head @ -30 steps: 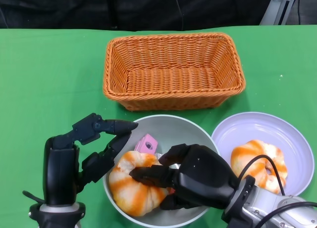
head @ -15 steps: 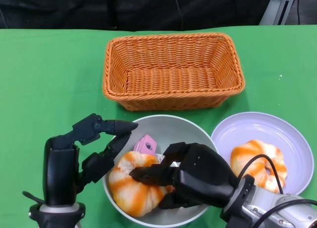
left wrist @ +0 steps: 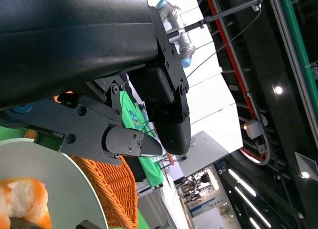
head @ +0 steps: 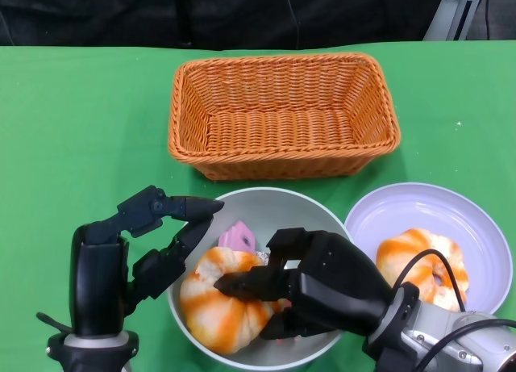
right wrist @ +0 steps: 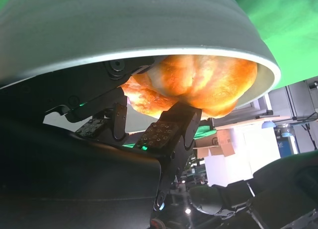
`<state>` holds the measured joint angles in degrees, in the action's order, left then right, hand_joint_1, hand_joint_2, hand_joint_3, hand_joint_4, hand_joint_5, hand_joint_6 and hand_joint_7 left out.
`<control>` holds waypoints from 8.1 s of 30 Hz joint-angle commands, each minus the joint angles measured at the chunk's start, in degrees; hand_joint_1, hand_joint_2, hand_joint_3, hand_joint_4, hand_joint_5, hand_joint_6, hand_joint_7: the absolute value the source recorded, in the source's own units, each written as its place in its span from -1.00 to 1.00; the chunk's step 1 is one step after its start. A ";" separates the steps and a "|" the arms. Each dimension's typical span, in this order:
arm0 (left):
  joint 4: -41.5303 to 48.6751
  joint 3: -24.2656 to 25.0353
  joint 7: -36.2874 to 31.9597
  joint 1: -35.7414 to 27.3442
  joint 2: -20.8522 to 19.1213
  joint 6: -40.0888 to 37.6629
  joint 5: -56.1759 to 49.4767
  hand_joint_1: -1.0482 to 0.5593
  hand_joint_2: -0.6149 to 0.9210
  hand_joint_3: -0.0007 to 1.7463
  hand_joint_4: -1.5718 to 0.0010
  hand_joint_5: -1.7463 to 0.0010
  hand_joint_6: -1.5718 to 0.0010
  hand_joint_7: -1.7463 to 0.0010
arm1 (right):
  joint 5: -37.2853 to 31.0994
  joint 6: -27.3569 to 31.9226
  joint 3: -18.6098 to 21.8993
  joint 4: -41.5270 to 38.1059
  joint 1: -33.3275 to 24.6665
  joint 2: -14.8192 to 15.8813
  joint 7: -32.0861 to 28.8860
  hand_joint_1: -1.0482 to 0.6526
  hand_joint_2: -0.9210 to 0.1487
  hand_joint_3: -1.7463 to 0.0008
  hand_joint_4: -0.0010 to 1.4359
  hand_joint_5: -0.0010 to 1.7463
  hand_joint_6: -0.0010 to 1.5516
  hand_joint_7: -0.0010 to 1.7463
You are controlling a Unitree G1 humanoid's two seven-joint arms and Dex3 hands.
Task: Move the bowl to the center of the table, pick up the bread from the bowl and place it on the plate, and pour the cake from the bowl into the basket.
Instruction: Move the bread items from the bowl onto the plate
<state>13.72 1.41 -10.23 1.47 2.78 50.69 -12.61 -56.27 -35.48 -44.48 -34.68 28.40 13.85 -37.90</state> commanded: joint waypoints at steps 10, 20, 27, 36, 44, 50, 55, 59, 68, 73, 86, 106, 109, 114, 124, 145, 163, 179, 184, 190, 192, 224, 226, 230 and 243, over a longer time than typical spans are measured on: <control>0.86 0.66 -0.11 0.14 -0.83 1.25 1.18 0.05 1.00 -0.78 -0.09 -0.10 -0.30 0.44 | -2.01 -2.31 0.51 -3.78 0.64 0.54 -6.31 -0.02 -0.97 1.00 0.06 0.73 0.61 -0.94; 0.75 0.35 0.38 0.10 -0.86 1.09 2.13 0.06 1.00 -0.78 -0.09 -0.08 -0.31 0.46 | -1.30 -2.99 1.93 -4.42 1.84 0.31 -9.61 0.00 -1.00 0.99 -0.06 0.93 0.49 -0.69; 0.81 0.28 0.39 0.05 -0.96 0.90 2.19 0.08 1.00 -0.76 -0.09 -0.08 -0.31 0.46 | -0.94 -3.62 3.22 -4.01 1.74 0.25 -10.31 0.02 -0.98 0.99 0.01 0.88 0.10 -0.02; 1.67 0.43 0.26 0.47 -1.29 1.82 2.10 0.07 1.00 -0.76 -0.10 -0.09 -0.31 0.46 | -0.96 -4.62 3.93 -3.87 1.44 0.23 -11.36 0.05 -0.97 0.99 0.01 0.89 0.08 0.04; 2.32 0.42 0.33 0.74 -1.36 2.27 2.39 0.06 1.00 -0.77 -0.09 -0.09 -0.32 0.47 | -0.84 -4.97 4.17 -3.53 1.41 0.48 -11.81 0.09 -0.98 0.99 0.00 0.91 0.06 0.10; 1.46 0.54 0.04 0.36 -1.22 1.44 1.82 0.06 1.00 -0.76 -0.10 -0.08 -0.32 0.47 | 0.74 -6.84 5.50 -2.03 0.86 1.29 -11.26 0.13 -0.99 0.97 -0.04 1.00 -0.15 0.55; 1.72 0.86 -0.10 0.54 -1.40 1.39 1.63 0.07 1.00 -0.76 -0.10 -0.08 -0.32 0.47 | 2.36 -7.76 8.02 0.61 -0.24 2.40 -9.92 0.14 -1.00 0.95 -0.06 1.00 -0.20 0.64; 2.43 1.33 -0.25 0.95 -1.74 1.74 1.45 0.07 1.00 -0.76 -0.10 -0.08 -0.32 0.47 | 3.37 -8.22 9.76 2.23 -0.80 3.60 -8.01 0.14 -0.96 0.92 -0.06 0.94 -0.11 0.44; 4.64 2.34 -0.58 1.98 -2.93 2.57 1.02 0.02 1.00 -0.77 -0.09 -0.08 -0.32 0.46 | 5.25 -9.18 13.93 6.58 -3.82 5.12 -5.47 0.09 -0.85 0.88 0.07 0.76 0.07 0.08; 5.13 2.59 -0.87 2.12 -2.86 2.44 0.91 0.01 1.00 -0.79 -0.10 -0.08 -0.32 0.46 | 5.88 -9.23 16.27 9.18 -5.81 5.36 -5.15 0.09 -0.89 0.92 0.09 0.74 0.15 -0.06; 6.63 2.69 -0.68 2.78 -3.12 2.91 1.23 0.02 1.00 -0.77 -0.09 -0.10 -0.32 0.47 | 8.25 -8.61 23.24 16.33 -10.46 5.91 -3.96 0.11 -0.29 0.12 0.12 0.72 0.07 0.18; 9.05 3.60 -0.86 3.70 -3.34 3.72 0.84 0.01 1.00 -0.76 -0.08 -0.13 -0.32 0.45 | 17.24 -6.57 37.23 24.87 -18.80 6.25 2.59 0.14 0.00 -0.28 0.08 0.81 0.00 0.37; 9.30 3.70 -0.96 3.82 -3.49 3.77 0.66 0.00 1.00 -0.76 -0.07 -0.14 -0.31 0.44 | 18.47 -6.83 38.97 24.58 -19.56 6.90 3.70 0.15 0.04 -0.35 0.06 0.90 -0.04 0.40; 9.64 3.92 -0.81 4.08 -3.78 3.88 1.00 0.00 1.00 -0.75 -0.06 -0.15 -0.30 0.44 | 18.56 -7.02 41.69 21.77 -21.68 8.00 2.91 0.17 0.06 -0.32 0.07 0.92 -0.02 0.36; 10.18 4.15 -0.64 4.47 -4.43 4.26 1.23 -0.01 1.00 -0.76 -0.05 -0.16 -0.29 0.43 | 16.96 -4.30 43.65 15.13 -25.40 8.71 0.54 0.16 -0.02 -0.18 0.08 0.91 0.09 0.14; 8.52 3.89 -0.04 2.49 -4.23 4.45 2.22 0.02 1.00 -0.79 -0.08 -0.14 -0.30 0.41 | 17.08 -2.94 40.88 3.84 -25.62 7.73 -4.33 0.14 -0.29 0.04 0.08 0.88 0.20 -0.06; 7.63 3.01 1.04 1.17 -4.22 4.57 3.33 0.03 1.00 -0.78 -0.10 -0.05 -0.30 0.45 | 20.83 -3.15 38.75 -5.40 -22.13 8.41 -0.78 0.18 -0.56 0.32 0.00 0.93 0.15 -0.07; 7.74 3.00 1.37 1.10 -4.20 4.78 3.86 0.04 1.00 -0.78 -0.11 -0.03 -0.31 0.46 | 21.59 -5.71 36.25 -11.04 -19.92 9.55 0.79 0.21 -0.82 0.63 0.04 0.66 0.18 -0.24; 8.32 2.92 1.61 1.22 -4.35 5.20 4.15 0.05 1.00 -0.78 -0.12 -0.03 -0.31 0.47 | 21.40 -6.55 35.99 -11.02 -19.85 9.67 -0.02 0.10 -0.98 0.94 0.09 0.25 0.31 -0.73; 8.57 2.91 1.66 1.28 -4.31 5.23 4.06 0.02 1.00 -0.78 -0.12 -0.03 -0.32 0.47 | 21.32 -8.42 35.75 -11.91 -19.50 9.92 -1.35 -0.03 -1.00 0.99 0.11 -0.16 0.25 -0.92; 8.83 2.92 1.74 1.36 -4.34 5.32 4.20 0.02 1.00 -0.78 -0.12 -0.03 -0.32 0.48 | 21.35 -8.39 35.74 -11.92 -19.52 9.85 -1.53 -0.08 -0.99 1.00 0.18 -0.38 0.22 -0.97; 11.08 2.92 2.50 1.97 -4.36 6.97 5.18 0.06 1.00 -0.76 -0.10 -0.04 -0.32 0.51 | 19.81 -6.22 34.82 -4.78 -21.61 11.31 -0.70 -0.62 -1.00 0.86 -0.30 -0.90 -0.49 -0.99; 10.92 3.14 2.26 2.00 -4.44 6.75 4.85 0.05 1.00 -0.76 -0.11 -0.04 -0.33 0.51 | 21.62 -9.87 34.86 -4.57 -21.35 11.12 0.78 -0.71 -1.00 0.82 -0.40 -0.94 -0.50 -1.00; 10.89 3.32 2.21 1.91 -4.45 6.70 4.89 0.05 1.00 -0.77 -0.11 -0.04 -0.33 0.51 | 22.87 -13.62 35.07 -5.28 -20.94 11.12 2.52 -0.81 -1.00 0.76 -0.49 -0.98 -0.53 -1.00; 11.20 3.39 2.36 1.41 -4.62 6.78 4.75 0.04 1.00 -0.78 -0.11 -0.04 -0.34 0.51 | 22.80 -19.06 35.84 -6.91 -20.44 9.99 1.61 -0.90 -1.00 0.67 -0.50 -0.98 -0.55 -0.99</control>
<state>24.32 4.45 -8.03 3.55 -1.01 56.97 -8.43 -33.92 -53.45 -9.58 -41.30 7.53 23.55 -35.34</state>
